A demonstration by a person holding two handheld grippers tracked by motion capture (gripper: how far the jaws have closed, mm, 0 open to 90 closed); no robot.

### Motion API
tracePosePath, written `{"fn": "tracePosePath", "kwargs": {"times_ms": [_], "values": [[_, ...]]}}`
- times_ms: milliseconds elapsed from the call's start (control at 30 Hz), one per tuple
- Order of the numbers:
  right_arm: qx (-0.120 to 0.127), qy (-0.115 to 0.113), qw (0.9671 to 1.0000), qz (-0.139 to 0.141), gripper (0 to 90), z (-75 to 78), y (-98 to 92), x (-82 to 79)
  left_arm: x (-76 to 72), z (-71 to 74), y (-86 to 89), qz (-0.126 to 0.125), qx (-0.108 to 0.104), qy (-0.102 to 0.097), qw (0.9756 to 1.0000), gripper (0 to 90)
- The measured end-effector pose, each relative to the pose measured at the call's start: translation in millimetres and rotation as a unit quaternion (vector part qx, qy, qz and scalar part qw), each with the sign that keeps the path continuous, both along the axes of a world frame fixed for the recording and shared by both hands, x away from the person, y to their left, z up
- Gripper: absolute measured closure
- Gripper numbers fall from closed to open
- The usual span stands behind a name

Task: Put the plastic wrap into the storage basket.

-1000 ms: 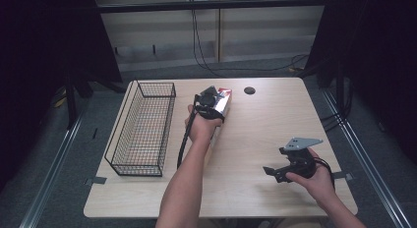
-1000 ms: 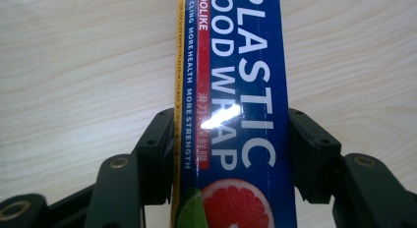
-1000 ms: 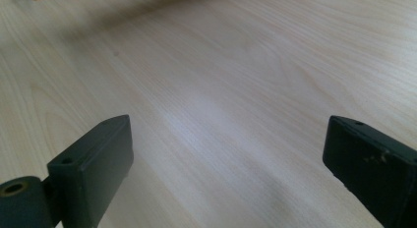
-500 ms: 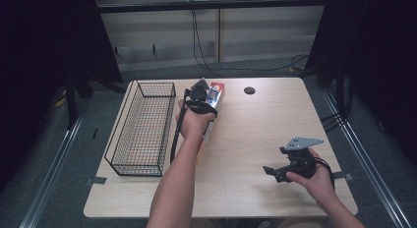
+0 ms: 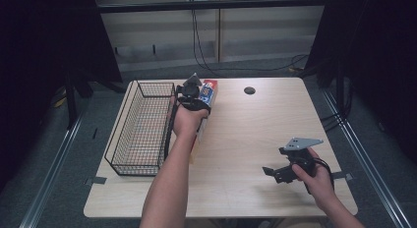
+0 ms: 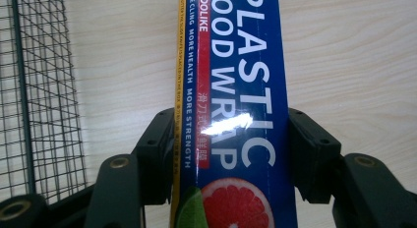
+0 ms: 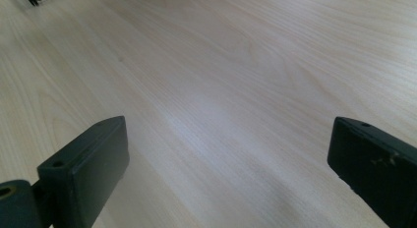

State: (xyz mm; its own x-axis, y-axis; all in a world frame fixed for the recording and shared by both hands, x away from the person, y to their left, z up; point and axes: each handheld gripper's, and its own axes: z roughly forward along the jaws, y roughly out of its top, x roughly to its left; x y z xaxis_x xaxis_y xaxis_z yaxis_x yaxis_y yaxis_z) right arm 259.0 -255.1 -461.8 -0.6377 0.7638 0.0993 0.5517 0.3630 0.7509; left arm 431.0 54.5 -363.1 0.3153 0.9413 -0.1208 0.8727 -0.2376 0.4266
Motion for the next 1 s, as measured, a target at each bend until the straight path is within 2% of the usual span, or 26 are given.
{"fn": "tracePosePath", "kwargs": {"times_ms": [400,833,1000], "values": [[0.003,-0.004,1.0,-0.003,1.8,0.3,0.4,-0.4,-3.2,11.6,13.6,0.016,-0.002,0.0,0.9999,43.8],[0.003,0.0,1.0,0.001,1.8,0.7,1.5,-2.1,-4.0,20.0,23.6,0.025,-0.002,0.001,0.9997,43.8],[-0.001,-0.007,1.0,0.003,1.9,0.4,2.2,-2.8,-4.5,23.8,28.1,0.025,-0.001,0.001,0.9997,43.9]]}}
